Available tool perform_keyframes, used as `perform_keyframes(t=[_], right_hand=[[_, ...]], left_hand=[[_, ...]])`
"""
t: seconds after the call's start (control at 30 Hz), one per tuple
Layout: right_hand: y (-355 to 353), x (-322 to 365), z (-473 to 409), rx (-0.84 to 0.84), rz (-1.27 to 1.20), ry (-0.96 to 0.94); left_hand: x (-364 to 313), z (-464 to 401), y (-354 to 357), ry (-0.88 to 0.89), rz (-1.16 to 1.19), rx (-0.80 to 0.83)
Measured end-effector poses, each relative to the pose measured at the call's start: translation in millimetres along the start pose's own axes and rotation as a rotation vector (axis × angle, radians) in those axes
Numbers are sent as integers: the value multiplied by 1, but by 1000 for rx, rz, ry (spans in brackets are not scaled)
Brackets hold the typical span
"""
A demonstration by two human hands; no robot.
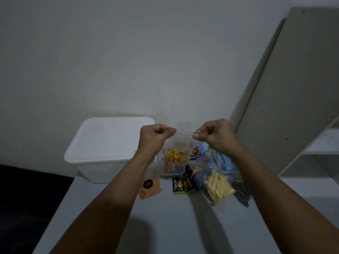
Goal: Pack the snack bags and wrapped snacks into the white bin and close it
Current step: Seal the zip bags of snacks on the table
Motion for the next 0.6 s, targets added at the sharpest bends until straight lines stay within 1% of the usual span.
perform_keyframes(t=[0.03, 0.07, 0.13, 0.17, 0.2, 0.27, 0.33, 0.37, 0.43, 0.6], right_hand=[[1, 0, 0, -9, -3, 1], [2, 1, 0, -23, -3, 2], [4, 1, 1, -63, 2, 0], [5, 1, 2, -81, 9, -6], [6, 0, 3, -93, 21, -12], [9, 1, 4, -103, 48, -23], [11, 1, 6, -111, 64, -39], [12, 1, 7, -117, 69, -46], [13, 0, 8, -125, 59, -50], [13, 1, 10, -84, -15, -76]], left_hand=[[0, 0, 0, -5, -1, -30], [1, 0, 1, -7, -19, -99], [2, 2, 1, -13, -103, -302], [1, 5, 3, -25, -135, -365], [0, 8, 5, -55, -149, -362], [-3, 11, 11, -164, -98, -218], [-6, 13, 15, -282, 20, -71], [-8, 13, 16, -321, 76, -24], [-7, 11, 15, -357, 137, 18], [-2, 11, 13, -341, 146, 41]])
Point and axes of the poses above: each hand's wrist, its own z-axis away from the middle knuckle, its own y-axis out of the palm, x = y × z, the point moved 1 cm from there along -z, towards the middle knuckle, and after that the axes turned 11 degrees about -y, right-handed, at the moved point
